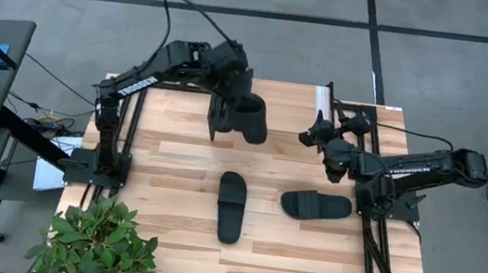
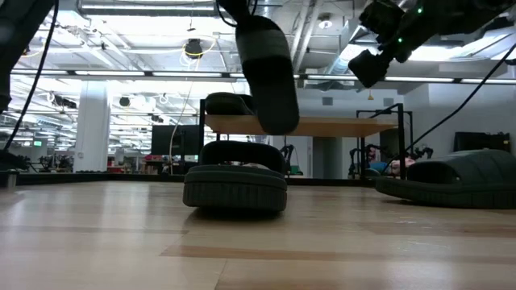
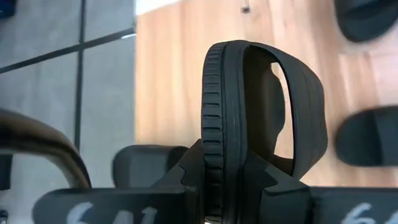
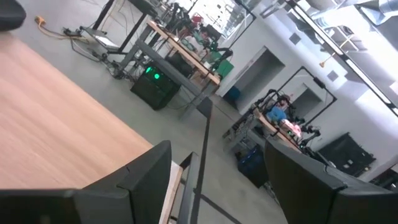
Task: Pick and place slides into the shelf
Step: Put the black slide on the shelf
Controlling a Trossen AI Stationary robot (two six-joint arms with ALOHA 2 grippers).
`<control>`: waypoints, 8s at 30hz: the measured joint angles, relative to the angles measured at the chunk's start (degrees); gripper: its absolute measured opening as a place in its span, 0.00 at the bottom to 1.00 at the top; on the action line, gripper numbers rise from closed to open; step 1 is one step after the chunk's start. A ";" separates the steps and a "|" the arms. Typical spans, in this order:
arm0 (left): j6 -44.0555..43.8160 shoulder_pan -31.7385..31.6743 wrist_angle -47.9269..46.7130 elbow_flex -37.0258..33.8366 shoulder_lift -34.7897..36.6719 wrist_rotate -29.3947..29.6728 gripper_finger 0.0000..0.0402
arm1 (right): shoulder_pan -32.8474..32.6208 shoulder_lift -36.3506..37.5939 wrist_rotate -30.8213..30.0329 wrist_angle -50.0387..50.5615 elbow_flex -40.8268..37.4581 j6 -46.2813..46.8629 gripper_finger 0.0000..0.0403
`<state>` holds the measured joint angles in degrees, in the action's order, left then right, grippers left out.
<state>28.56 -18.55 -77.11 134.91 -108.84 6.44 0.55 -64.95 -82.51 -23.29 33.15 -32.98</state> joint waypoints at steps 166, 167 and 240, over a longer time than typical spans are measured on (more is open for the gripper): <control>20.19 -6.12 8.52 0.09 -3.84 5.24 0.07 | 5.58 -0.02 11.82 23.35 0.00 26.13 0.62; 20.23 -6.13 8.70 0.08 -3.89 5.35 0.07 | 5.61 -0.02 11.82 23.35 0.00 26.17 0.62; 21.95 -3.39 21.66 -0.28 -3.78 17.24 0.38 | 5.61 0.00 12.10 22.52 -3.58 31.53 0.62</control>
<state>50.52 -21.94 -55.45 134.63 -112.62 23.68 6.15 -64.95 -70.42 -0.77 29.57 -1.44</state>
